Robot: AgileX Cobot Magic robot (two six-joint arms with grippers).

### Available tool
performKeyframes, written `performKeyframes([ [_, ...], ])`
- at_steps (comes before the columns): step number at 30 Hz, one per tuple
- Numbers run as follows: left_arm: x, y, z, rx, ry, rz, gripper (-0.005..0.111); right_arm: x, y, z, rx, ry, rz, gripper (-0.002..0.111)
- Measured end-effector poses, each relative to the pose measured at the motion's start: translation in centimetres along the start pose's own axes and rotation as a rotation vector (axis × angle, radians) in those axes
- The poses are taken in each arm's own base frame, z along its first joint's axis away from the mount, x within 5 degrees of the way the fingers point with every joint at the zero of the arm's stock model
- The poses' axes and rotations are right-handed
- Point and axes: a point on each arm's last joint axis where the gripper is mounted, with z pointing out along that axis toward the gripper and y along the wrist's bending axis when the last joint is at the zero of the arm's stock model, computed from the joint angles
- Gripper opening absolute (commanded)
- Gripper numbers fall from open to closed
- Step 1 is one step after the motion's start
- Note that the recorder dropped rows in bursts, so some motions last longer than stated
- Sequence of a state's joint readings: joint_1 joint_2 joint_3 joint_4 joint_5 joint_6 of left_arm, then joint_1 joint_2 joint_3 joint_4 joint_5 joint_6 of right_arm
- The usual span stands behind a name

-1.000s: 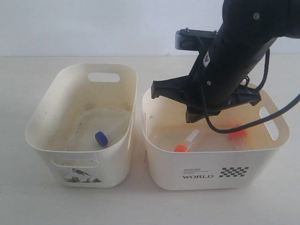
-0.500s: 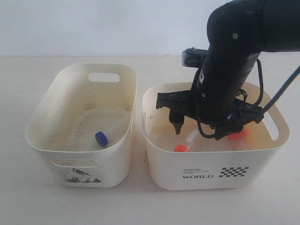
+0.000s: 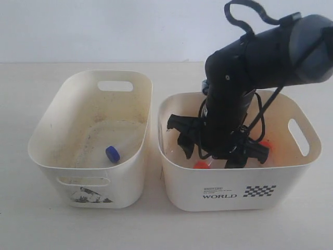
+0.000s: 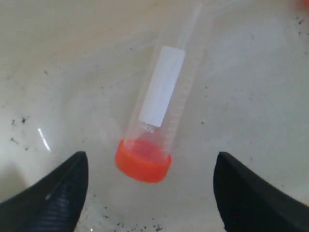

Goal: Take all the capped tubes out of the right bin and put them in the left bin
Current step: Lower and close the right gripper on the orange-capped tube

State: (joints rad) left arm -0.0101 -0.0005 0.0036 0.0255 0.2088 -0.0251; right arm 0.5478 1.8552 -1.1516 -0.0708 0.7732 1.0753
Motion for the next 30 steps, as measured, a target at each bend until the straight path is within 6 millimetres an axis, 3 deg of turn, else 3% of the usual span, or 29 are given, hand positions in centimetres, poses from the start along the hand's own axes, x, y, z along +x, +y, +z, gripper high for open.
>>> performKeyframes([
  [12,0.0,0.0,0.0,0.0,0.0,0.002,0.004,0.2,-0.1,2.9,0.066,0.038,0.061,0.066],
  [14,0.0,0.0,0.0,0.0,0.0,0.002,0.004,0.3,-0.1,3.4,0.076,0.048,0.067,0.056],
  [20,0.0,0.0,0.0,0.0,0.002,0.002,0.004,0.5,-0.4,3.7,0.105,0.07,0.068,0.004],
  [21,0.0,0.0,0.0,0.0,0.002,0.002,0.004,0.5,-0.4,3.6,0.107,0.072,0.06,0.0],
  [30,0.0,0.0,0.0,-0.004,0.002,0.018,0.004,0.7,-0.4,3.6,0.1,0.096,-0.022,0.0],
])
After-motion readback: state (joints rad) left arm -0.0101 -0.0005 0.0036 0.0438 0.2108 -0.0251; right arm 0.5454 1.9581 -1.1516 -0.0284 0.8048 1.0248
